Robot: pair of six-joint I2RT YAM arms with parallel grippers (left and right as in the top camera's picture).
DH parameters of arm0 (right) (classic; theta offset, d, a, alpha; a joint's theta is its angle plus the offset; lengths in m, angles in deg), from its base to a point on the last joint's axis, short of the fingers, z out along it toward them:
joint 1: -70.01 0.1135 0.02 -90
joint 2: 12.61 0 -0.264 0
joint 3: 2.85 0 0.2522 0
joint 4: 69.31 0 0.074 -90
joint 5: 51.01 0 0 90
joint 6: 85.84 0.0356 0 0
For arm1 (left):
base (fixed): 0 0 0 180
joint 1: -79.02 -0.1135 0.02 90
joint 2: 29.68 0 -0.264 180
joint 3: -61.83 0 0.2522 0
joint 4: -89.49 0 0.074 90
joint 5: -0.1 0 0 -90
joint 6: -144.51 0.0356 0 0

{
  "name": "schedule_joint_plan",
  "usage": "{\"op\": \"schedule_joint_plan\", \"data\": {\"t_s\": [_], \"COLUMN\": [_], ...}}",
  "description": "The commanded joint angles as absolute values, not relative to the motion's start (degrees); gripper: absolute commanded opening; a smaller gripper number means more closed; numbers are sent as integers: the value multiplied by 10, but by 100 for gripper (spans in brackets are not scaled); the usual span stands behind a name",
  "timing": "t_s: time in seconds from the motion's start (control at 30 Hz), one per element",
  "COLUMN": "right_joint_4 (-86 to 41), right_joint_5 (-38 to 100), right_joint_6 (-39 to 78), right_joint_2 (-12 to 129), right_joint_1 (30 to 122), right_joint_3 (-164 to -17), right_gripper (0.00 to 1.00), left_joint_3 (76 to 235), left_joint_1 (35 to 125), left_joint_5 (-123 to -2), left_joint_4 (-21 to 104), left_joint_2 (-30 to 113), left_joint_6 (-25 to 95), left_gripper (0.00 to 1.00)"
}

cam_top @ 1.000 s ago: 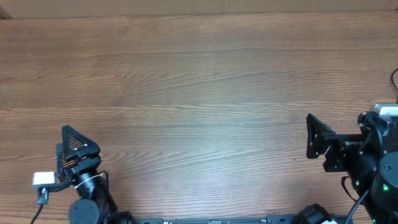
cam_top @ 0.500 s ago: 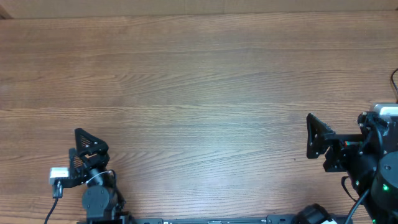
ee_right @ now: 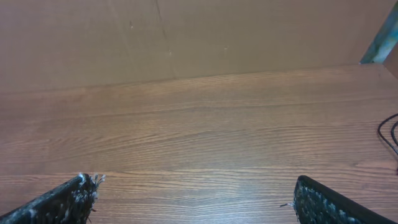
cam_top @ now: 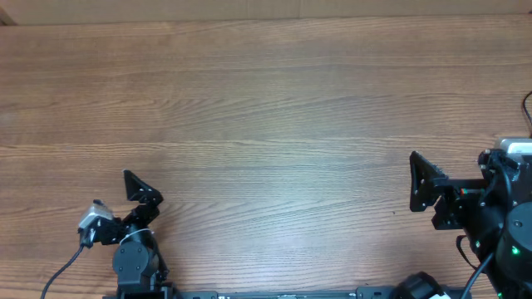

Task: Untangle cables

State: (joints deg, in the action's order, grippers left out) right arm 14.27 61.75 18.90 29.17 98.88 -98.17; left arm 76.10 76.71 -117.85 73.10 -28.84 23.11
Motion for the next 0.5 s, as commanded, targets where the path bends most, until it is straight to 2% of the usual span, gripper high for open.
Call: {"op": "schedule_joint_plan", "data": {"t_s": [0.0, 0.13, 0.33, 0.47], "right_joint_4": [140, 140, 140, 140], "right_joint_5": [623, 623, 623, 623], "right_joint_6": [187, 187, 187, 187], "right_joint_2": [289, 289, 289, 289], "right_joint_1": [989, 989, 989, 989], "right_joint_3": [-980, -980, -980, -980], "right_gripper": [100, 100, 100, 100], "left_joint_3": [759, 759, 759, 759], "left_joint_1": [765, 765, 765, 765], "left_joint_5": [-1148, -1102, -1021, -1019], "left_joint_4": [729, 729, 721, 720], "left_joint_2": [-295, -295, -295, -295], "left_joint_6": [295, 359, 559, 574], "left_gripper": [100, 100, 99, 100]}}
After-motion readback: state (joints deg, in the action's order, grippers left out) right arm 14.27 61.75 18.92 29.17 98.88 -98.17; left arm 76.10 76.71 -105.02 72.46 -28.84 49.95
